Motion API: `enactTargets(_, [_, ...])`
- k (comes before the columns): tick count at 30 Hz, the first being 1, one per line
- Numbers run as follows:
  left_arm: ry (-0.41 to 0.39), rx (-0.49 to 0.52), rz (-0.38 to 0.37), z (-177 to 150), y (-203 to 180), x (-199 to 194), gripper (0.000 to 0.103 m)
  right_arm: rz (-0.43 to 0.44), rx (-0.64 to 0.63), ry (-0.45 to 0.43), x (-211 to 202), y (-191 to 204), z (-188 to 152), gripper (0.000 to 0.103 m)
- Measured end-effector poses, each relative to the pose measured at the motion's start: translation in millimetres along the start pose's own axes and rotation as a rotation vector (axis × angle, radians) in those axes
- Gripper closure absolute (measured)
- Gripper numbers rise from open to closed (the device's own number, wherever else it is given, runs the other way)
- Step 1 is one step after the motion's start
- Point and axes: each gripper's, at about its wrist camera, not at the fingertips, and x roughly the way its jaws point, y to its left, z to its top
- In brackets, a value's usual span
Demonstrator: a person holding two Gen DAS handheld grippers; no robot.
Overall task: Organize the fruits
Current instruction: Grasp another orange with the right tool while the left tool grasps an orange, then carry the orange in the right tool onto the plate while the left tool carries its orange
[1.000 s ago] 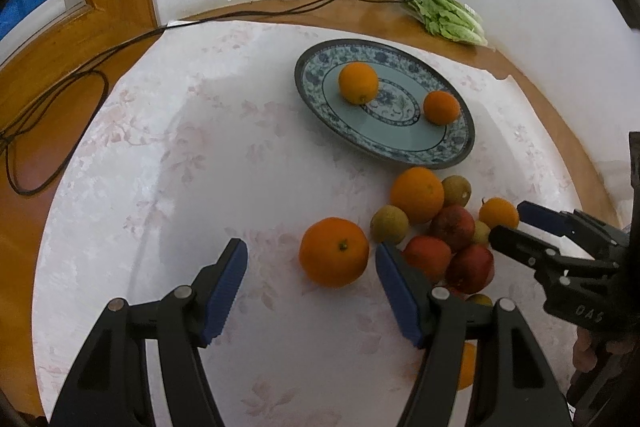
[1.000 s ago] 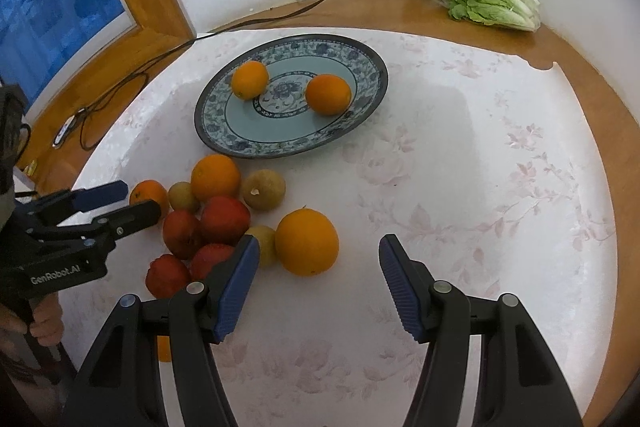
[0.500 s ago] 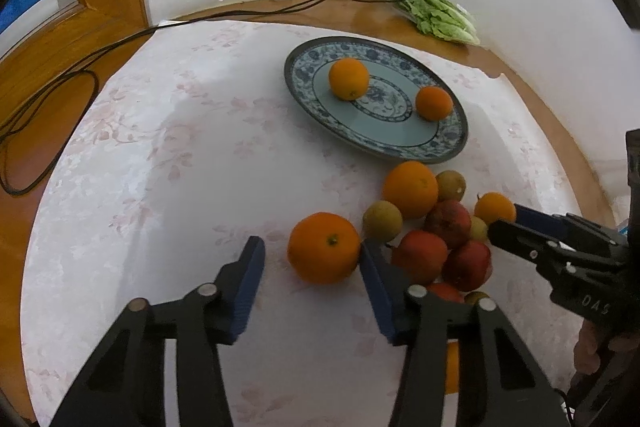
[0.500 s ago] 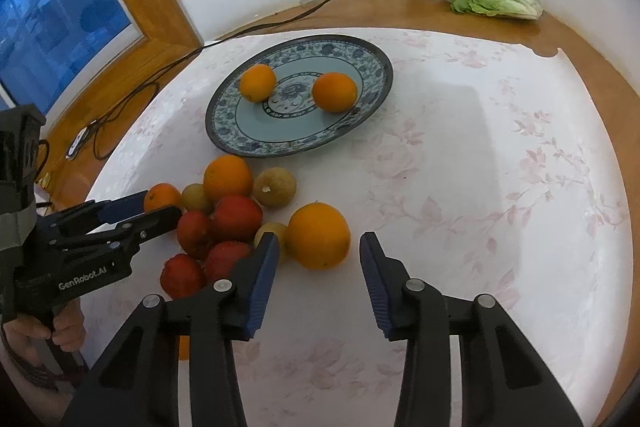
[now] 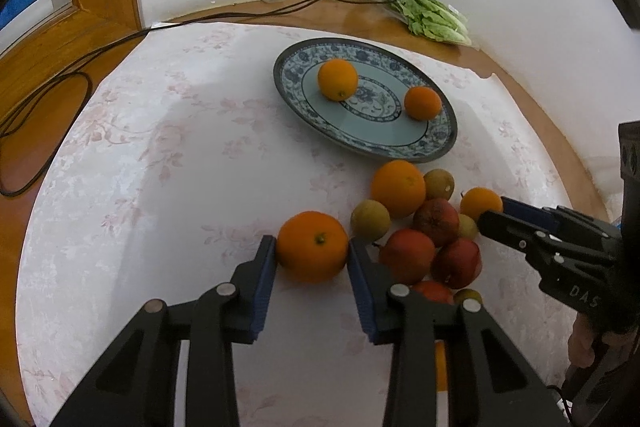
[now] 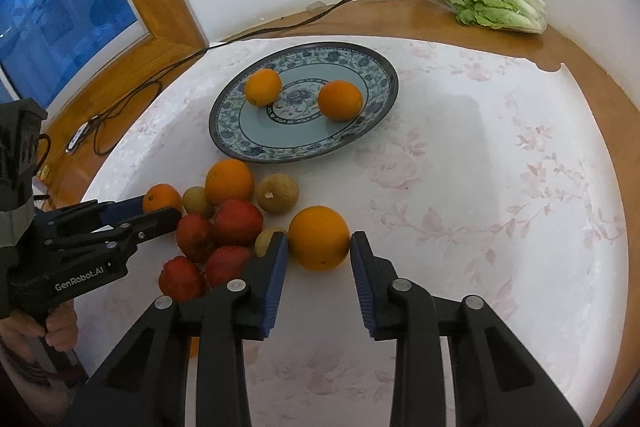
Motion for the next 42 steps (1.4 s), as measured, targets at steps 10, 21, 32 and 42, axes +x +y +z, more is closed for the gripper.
enactTargets(10, [-0.003, -0.018, 0.016, 0.6, 2.6, -1.8, 0.066, 0.000, 0.013, -0.002, 4.7, -2.4, 7.3, 0.069])
enactTargets(21, [-0.023, -0.013, 0.005, 2.0, -0.7, -8.5, 0.066, -0.058, 0.027, 0.044, 14.9, -7.3, 6.7, 0.068])
enactTargets(32, [-0.037, -0.015, 0.005, 5.4, 0.2, -13.8, 0.066, -0.043, 0.031, 0.029, 9.9, -7.6, 7.2, 0.069])
enactTargets(42, [-0.054, 0.007, -0.011, 20.0, -8.7, -13.8, 0.066, -0.041, 0.013, -0.031, -6.6, -0.9, 18.9, 0.069])
